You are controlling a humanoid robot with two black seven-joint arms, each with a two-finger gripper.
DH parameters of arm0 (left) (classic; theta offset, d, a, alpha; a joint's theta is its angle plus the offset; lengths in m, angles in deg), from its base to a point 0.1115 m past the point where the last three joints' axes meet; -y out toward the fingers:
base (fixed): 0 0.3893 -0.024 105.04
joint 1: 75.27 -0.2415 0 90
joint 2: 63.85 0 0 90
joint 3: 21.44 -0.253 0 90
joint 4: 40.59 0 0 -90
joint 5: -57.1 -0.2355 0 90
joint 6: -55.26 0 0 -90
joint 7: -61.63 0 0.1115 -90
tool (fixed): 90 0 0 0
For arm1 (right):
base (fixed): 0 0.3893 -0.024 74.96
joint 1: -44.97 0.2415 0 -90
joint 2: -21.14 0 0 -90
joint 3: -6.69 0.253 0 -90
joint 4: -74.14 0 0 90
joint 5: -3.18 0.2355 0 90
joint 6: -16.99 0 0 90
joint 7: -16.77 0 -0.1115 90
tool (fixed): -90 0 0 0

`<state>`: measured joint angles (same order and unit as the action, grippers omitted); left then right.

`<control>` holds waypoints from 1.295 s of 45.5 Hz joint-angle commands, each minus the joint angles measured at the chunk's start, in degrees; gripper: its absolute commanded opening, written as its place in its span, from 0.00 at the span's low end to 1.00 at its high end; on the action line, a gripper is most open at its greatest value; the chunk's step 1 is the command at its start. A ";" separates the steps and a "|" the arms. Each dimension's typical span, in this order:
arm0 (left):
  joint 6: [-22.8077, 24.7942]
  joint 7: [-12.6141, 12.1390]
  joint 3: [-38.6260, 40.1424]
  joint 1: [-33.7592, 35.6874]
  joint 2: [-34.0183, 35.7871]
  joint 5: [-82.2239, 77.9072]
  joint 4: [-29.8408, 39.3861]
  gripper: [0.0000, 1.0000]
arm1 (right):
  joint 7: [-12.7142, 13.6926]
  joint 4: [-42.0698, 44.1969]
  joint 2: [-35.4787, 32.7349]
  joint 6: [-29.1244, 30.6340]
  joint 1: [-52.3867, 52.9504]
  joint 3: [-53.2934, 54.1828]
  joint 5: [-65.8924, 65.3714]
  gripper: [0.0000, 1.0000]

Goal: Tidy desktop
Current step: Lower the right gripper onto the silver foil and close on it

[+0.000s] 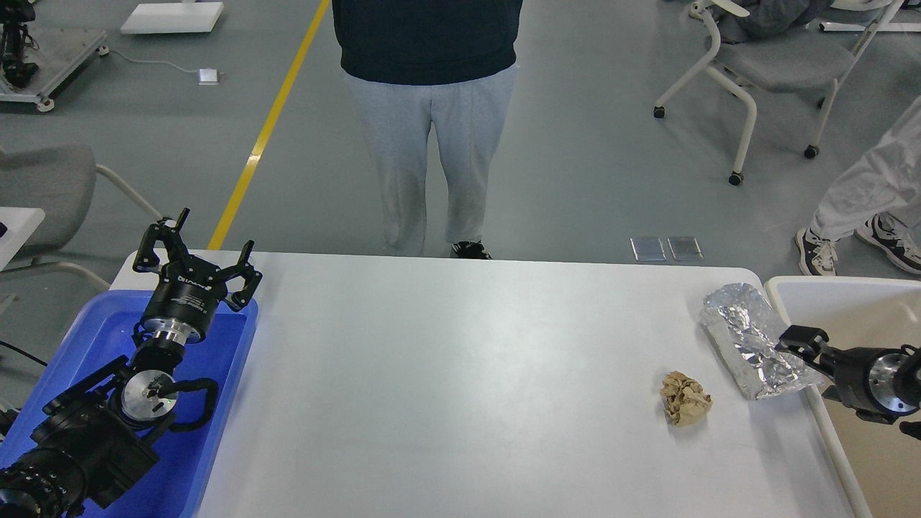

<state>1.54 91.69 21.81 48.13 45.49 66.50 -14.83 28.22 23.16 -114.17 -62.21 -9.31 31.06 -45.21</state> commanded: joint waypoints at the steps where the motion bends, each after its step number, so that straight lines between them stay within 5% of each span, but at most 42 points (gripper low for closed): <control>1: 0.10 0.00 -0.01 0.00 0.00 0.00 0.00 1.00 | 0.41 6.60 4.09 -0.60 0.49 -1.96 3.22 1.00; 29: 0.01 0.00 0.07 0.00 0.00 0.00 0.00 1.00 | -0.12 16.53 10.50 -1.13 1.45 -0.99 6.56 0.97; 38: 0.01 0.00 -0.01 0.00 0.00 0.00 0.00 1.00 | -0.20 17.76 11.03 -1.22 1.72 -0.90 6.56 0.74; 57: 0.01 0.00 -0.01 0.00 0.00 0.00 0.00 1.00 | -0.12 18.20 11.47 -1.13 2.42 -3.45 6.47 0.63; 59: 0.01 0.00 -0.01 0.00 0.00 0.00 0.00 1.00 | -0.12 18.20 11.56 -1.13 2.42 -3.80 6.47 0.56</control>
<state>1.55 91.69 21.80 48.13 45.48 66.50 -14.83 28.05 41.05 -102.88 -63.35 -7.33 28.84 -38.74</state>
